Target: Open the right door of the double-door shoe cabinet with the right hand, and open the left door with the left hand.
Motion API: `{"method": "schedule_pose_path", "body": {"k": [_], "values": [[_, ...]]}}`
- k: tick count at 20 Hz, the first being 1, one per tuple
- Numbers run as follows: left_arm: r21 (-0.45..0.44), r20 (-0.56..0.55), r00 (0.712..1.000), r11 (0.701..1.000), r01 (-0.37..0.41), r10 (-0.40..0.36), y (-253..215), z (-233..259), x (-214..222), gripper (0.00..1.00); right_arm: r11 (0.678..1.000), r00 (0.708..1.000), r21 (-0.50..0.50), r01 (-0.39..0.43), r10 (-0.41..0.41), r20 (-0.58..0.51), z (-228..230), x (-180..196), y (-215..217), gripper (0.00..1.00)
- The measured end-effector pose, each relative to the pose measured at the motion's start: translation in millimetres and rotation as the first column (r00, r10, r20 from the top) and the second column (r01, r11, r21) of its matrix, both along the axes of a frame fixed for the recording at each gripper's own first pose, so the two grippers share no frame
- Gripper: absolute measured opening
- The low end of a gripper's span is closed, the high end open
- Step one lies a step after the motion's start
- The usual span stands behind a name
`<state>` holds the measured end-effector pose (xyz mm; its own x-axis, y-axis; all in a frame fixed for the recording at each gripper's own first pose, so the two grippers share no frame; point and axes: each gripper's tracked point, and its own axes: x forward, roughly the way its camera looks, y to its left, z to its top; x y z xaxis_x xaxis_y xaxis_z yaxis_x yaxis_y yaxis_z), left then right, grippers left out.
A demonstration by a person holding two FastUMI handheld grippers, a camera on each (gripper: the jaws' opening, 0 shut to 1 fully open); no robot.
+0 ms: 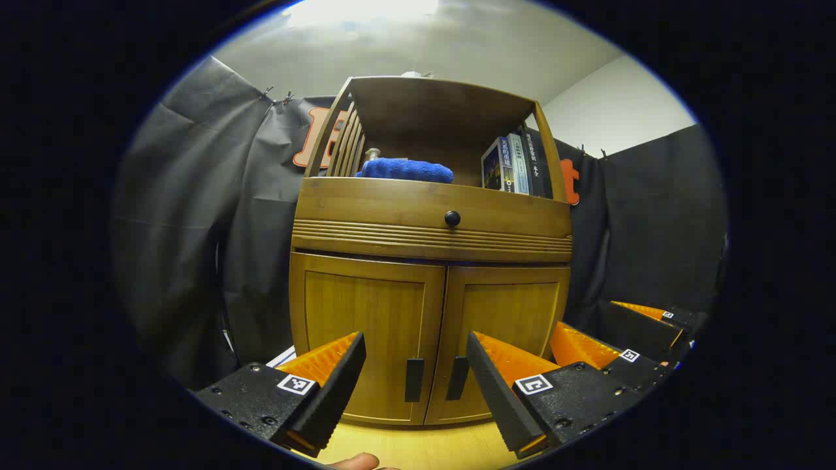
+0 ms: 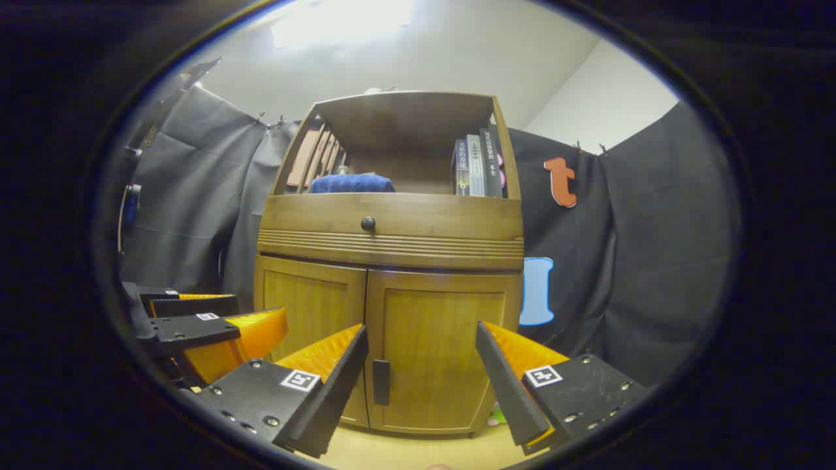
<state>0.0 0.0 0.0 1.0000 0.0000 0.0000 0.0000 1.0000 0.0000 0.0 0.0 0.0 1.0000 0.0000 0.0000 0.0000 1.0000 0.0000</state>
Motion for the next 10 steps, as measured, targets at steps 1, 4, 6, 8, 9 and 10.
{"method": "schedule_pose_path", "body": {"k": [1,4,6,8,9,10], "values": [[0.001,0.002,1.000,1.000,-0.002,0.002,-0.4,0.4,-0.3,0.95,1.000,1.000,0.003,0.001,-0.001,-0.002,-0.2,-0.4,-0.4,0.98],[0.003,0.002,1.000,1.000,-0.007,0.007,-0.5,0.9,-1.9,0.92,1.000,1.000,0.002,0.002,-0.002,-0.002,-0.3,-2.3,-2.0,0.99],[0.005,0.002,1.000,1.000,-0.012,0.012,0.9,1.2,-3.5,0.95,1.000,1.000,0.003,0.001,-0.001,-0.001,-0.2,-3.3,-1.8,0.99],[0.004,0.000,1.000,1.000,-0.013,0.013,0.6,0.1,-4.7,0.92,1.000,1.000,0.005,0.000,0.000,-0.002,-0.2,-5.0,-1.8,0.98],[0.003,0.001,1.000,1.000,-0.012,0.012,-0.5,0.2,-4.5,0.92,1.000,1.000,0.006,0.000,0.000,-0.002,0.5,-5.8,-2.1,0.98],[0.003,0.000,1.000,1.000,-0.012,0.012,-0.6,0.6,-5.1,0.92,1.000,1.000,0.005,0.001,-0.001,-0.003,0.1,-5.9,-2.1,0.98]]}}
